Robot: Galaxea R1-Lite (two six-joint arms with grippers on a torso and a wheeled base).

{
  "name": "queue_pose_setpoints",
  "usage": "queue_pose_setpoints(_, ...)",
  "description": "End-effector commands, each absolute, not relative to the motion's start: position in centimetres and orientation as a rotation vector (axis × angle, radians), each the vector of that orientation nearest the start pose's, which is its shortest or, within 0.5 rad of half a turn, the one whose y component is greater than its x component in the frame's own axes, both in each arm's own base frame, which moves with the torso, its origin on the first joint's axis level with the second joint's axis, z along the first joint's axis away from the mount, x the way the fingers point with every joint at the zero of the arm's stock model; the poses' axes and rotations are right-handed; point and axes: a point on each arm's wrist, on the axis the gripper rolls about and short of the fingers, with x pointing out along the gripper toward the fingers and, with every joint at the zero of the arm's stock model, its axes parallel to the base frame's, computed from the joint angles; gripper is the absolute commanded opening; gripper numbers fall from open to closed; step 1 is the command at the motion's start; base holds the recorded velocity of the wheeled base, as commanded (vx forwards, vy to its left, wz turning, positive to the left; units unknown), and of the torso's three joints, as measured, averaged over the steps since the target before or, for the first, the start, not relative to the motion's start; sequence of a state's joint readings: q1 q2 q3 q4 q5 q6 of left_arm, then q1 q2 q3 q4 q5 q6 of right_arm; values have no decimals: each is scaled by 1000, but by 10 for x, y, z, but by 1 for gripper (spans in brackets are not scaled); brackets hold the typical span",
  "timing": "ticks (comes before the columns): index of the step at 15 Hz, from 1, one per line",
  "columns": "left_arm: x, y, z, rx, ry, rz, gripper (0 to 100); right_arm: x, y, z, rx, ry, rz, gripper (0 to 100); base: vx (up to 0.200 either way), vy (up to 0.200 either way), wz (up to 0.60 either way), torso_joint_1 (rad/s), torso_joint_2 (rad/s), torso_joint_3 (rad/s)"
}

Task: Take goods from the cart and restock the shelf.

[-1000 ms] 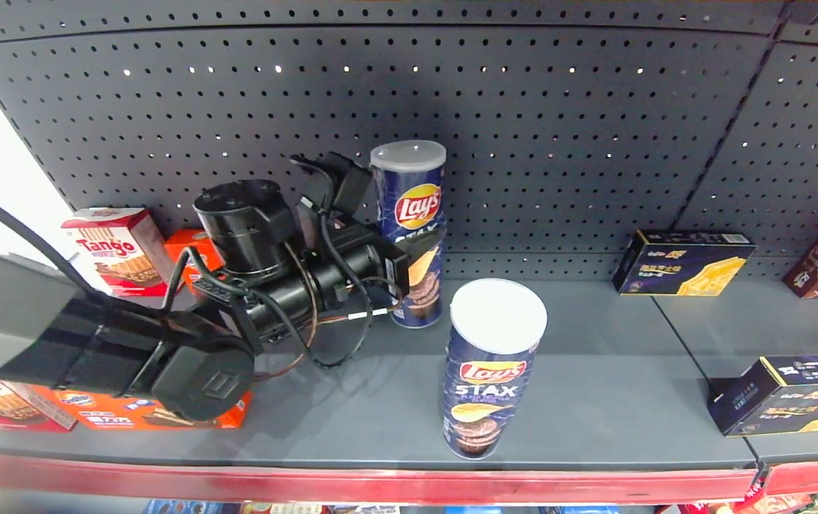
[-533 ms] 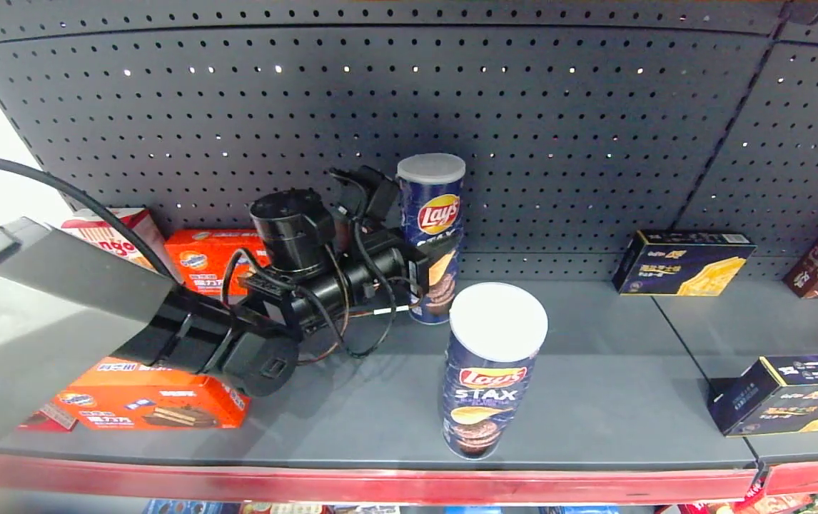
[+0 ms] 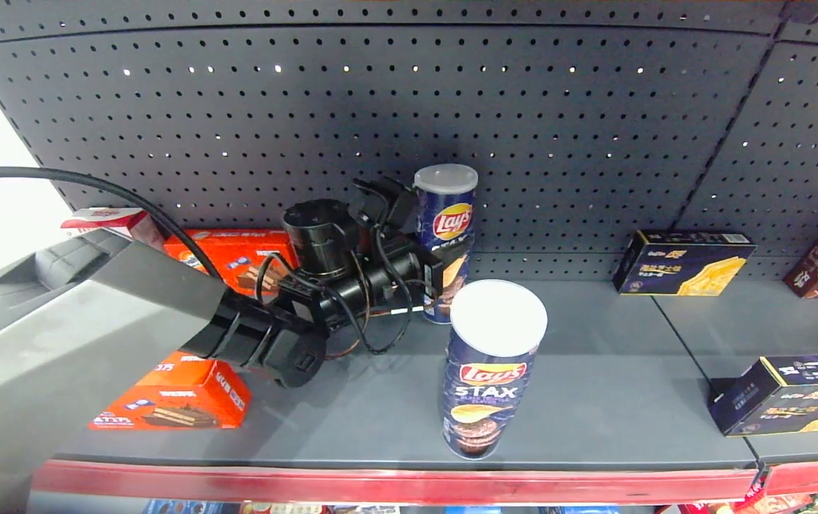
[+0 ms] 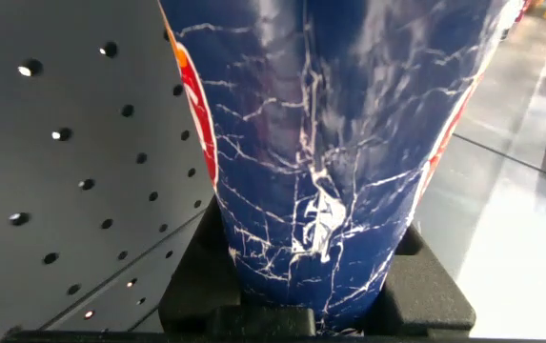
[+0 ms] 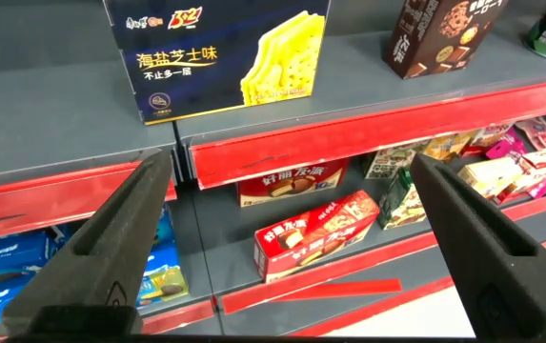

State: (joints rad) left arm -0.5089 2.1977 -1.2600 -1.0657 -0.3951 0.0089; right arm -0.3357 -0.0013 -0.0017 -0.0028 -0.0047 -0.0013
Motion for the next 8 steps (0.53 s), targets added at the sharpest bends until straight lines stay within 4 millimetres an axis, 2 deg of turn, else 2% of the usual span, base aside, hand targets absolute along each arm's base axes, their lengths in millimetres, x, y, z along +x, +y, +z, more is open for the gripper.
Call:
queue_pose_setpoints(1, 384, -224, 153, 2, -126, -903, 0, -22, 7, 76, -2, -4, -341, 100, 0, 0, 0, 0, 0, 0)
queue_pose_setpoints(7, 388, -228, 150, 4, -131, -905, 0, -22, 7, 76, -2, -4, -341, 100, 0, 0, 0, 0, 0, 0)
queue_pose_setpoints(8, 388, -227, 149, 7, -131, -903, 100, -22, 7, 76, -2, -4, -341, 100, 0, 0, 0, 0, 0, 0)
